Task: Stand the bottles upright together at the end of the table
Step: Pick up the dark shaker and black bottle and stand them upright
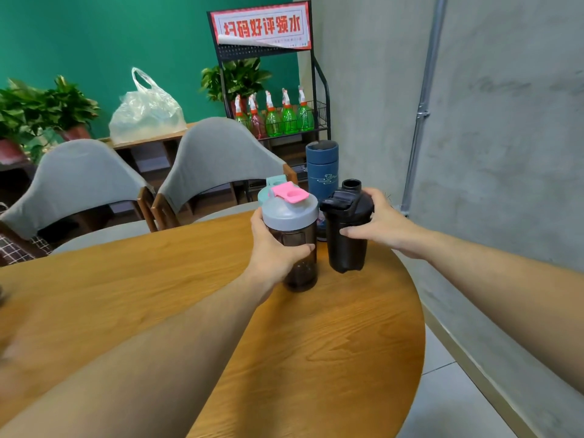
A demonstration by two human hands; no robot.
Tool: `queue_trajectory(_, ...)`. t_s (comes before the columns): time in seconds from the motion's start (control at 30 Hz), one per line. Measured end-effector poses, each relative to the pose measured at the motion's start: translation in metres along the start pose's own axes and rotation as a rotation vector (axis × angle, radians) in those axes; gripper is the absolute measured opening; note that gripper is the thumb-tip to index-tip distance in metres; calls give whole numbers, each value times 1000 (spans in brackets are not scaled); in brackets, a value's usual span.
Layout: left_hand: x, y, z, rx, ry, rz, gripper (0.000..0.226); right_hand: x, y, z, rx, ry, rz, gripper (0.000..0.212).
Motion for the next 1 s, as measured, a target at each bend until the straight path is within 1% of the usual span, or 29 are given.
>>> queue_trajectory(0.07, -2, -1, 2, 9, -11, 7, 112, -1, 0, 1, 7, 10, 26, 97)
queue_trajectory(0.13, -3, 0, 1, 9, -25, 22, 115, 0, 3, 3, -28, 1, 25, 108)
queue_trajectory(0.2, -5, 1, -2, 34, -55, 9, 120, 1, 7, 7, -108, 3, -30, 118)
queue_trajectory(0.27, -8, 4, -7, 88, -101, -36, 124, 2, 11, 14, -191, -31, -100, 116)
queue_trajectory(0.4, -14, 5, -22, 240, -191, -143, 121, 6, 15, 27, -251, -61, -126, 101)
queue_trajectory(0.53, -12, -3, -40, 297, -226, -141, 113, 12, 13, 36, -268, -74, -161, 88)
queue_trajectory(0.63, -10, -10, -44, 290, -208, -133, 102, 13, 8, 40, -242, -131, -203, 72)
queue_trajectory(0.8, -7, -18, -41, 259, -201, -132, 98, 11, -10, 42, -129, -223, -311, 52)
queue_trajectory(0.97, -6, -19, -40, 244, -185, -121, 96, 7, -18, 40, -133, -190, -281, 32)
queue_trajectory(1.0, -5, -18, -40, 243, -185, -121, 96, 7, -19, 40, -128, -185, -270, 31)
Point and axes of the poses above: each hand's wrist, its own y-axis away from the middle knuckle, its own x-axis out of the palm, z = x × y, the point moved 3 cm from there along -y, towards the middle knuckle, and after that the axes turned 10 degrees about -y, right-handed, at the moved point
